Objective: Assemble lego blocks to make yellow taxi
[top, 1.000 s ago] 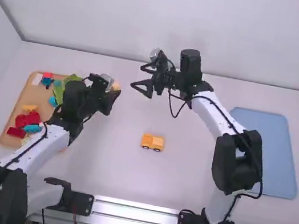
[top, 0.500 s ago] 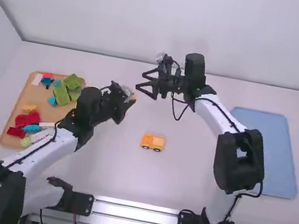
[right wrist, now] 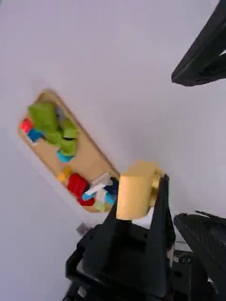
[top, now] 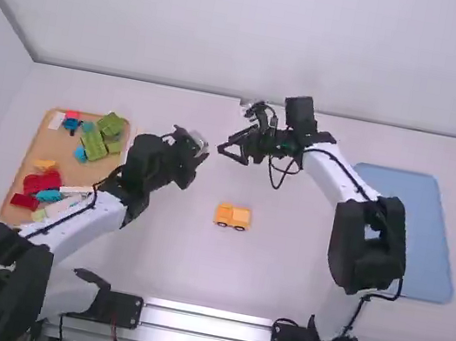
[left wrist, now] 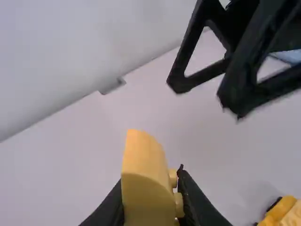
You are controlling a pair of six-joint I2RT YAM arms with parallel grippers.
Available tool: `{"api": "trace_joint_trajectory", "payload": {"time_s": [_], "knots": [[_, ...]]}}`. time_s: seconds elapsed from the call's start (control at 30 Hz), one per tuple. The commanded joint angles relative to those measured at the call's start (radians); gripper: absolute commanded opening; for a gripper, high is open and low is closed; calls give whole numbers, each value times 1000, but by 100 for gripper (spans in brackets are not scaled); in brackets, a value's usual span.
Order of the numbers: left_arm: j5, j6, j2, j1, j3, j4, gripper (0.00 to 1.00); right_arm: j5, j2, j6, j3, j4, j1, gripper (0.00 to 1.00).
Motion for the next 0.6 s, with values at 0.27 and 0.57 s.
{"api": "trace_joint_trajectory", "payload": {"time_s": [0.27, 0.57], "knots": [[-3, -48, 98, -22, -5, 112, 7, 38, -25, -35, 5, -11, 36, 73], [-4, -101, 156, -54, -5, 195, 5, 117, -24, 10, 4, 32, 72, 72]]}}
